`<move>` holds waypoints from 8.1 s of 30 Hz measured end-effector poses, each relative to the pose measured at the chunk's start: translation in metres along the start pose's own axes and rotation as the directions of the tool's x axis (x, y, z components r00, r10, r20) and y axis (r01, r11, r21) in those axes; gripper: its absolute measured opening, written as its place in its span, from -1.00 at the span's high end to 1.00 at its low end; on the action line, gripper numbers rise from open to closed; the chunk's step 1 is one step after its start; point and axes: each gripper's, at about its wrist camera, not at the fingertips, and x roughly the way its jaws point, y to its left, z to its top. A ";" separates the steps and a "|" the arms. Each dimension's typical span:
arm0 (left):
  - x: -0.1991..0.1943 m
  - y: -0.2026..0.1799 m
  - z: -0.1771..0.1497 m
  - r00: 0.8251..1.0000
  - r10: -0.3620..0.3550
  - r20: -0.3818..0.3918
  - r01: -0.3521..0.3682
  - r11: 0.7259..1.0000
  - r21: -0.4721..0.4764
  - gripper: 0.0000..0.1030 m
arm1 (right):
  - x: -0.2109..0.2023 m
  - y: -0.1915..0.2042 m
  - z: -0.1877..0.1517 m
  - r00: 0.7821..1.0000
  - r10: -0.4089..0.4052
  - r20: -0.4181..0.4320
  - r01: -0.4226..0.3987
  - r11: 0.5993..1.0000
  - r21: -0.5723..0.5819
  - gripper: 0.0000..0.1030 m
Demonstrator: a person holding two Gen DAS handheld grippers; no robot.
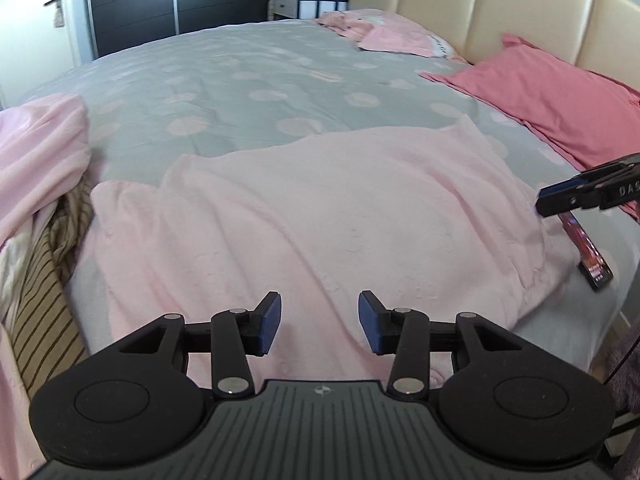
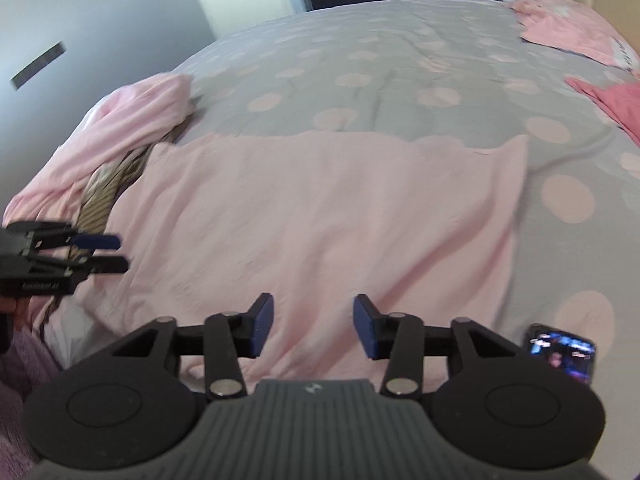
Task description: Fold clothes
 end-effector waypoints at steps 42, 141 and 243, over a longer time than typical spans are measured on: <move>-0.018 0.072 0.001 0.991 0.132 0.025 -0.126 0.979 -0.158 0.16 | 0.054 -0.019 0.047 0.999 0.044 -0.010 -0.037 0.929 0.368 0.80; -0.042 0.100 -0.076 0.963 0.077 -0.258 -0.153 0.945 -0.290 0.94 | 0.113 0.170 -0.041 0.967 0.083 -0.239 -0.172 0.908 -0.381 0.11; -0.067 0.118 -0.067 0.998 -0.026 -0.059 -0.012 0.826 -0.563 -0.03 | 0.075 0.195 -0.075 0.998 0.016 -0.063 -0.052 0.781 -0.622 0.10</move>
